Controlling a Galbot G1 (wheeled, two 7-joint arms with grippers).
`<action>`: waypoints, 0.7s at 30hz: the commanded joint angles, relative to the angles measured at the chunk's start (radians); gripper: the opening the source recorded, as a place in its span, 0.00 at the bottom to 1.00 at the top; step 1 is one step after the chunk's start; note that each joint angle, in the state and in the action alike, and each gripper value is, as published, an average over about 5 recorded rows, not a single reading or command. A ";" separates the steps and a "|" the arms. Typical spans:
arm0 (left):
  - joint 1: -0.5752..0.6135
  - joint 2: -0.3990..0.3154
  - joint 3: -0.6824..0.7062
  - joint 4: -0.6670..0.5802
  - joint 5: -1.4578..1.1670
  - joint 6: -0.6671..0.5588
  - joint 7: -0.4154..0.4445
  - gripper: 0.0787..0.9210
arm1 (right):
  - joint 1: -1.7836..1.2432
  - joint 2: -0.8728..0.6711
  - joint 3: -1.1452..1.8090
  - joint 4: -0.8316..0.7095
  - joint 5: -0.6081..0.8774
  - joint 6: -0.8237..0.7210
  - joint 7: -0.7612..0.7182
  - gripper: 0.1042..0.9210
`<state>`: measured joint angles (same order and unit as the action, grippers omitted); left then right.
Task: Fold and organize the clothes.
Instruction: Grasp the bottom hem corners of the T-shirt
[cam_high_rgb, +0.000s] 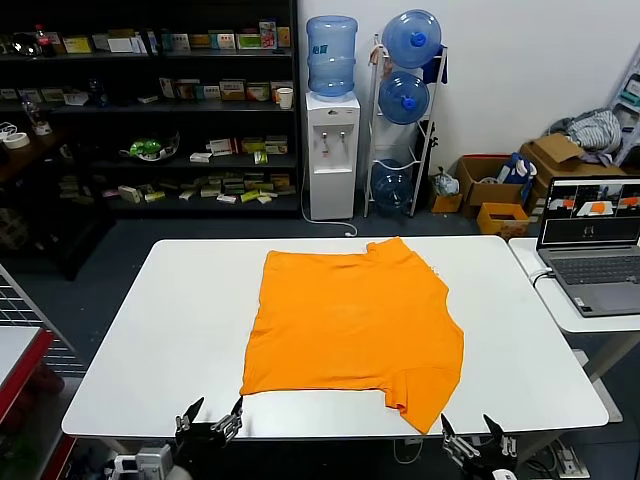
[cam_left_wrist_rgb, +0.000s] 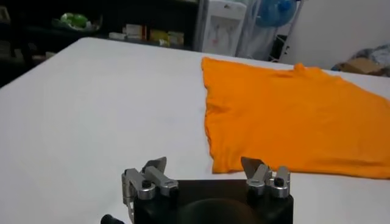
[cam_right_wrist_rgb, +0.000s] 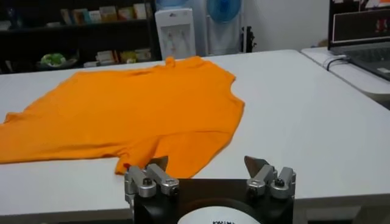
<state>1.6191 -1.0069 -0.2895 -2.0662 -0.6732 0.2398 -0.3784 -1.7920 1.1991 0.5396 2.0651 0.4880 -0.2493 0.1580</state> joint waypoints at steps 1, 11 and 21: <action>-0.167 -0.007 0.071 0.110 -0.072 0.071 -0.006 0.88 | 0.086 -0.001 -0.037 -0.041 0.027 -0.051 0.045 0.88; -0.194 -0.022 0.081 0.129 -0.065 0.069 -0.008 0.88 | 0.156 0.029 -0.100 -0.088 0.009 -0.077 0.075 0.88; -0.171 -0.041 0.094 0.125 -0.009 0.064 -0.006 0.81 | 0.154 0.035 -0.121 -0.098 -0.008 -0.083 0.072 0.72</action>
<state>1.4693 -1.0452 -0.2080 -1.9570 -0.6946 0.2939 -0.3843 -1.6597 1.2357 0.4285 1.9751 0.4748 -0.3241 0.2201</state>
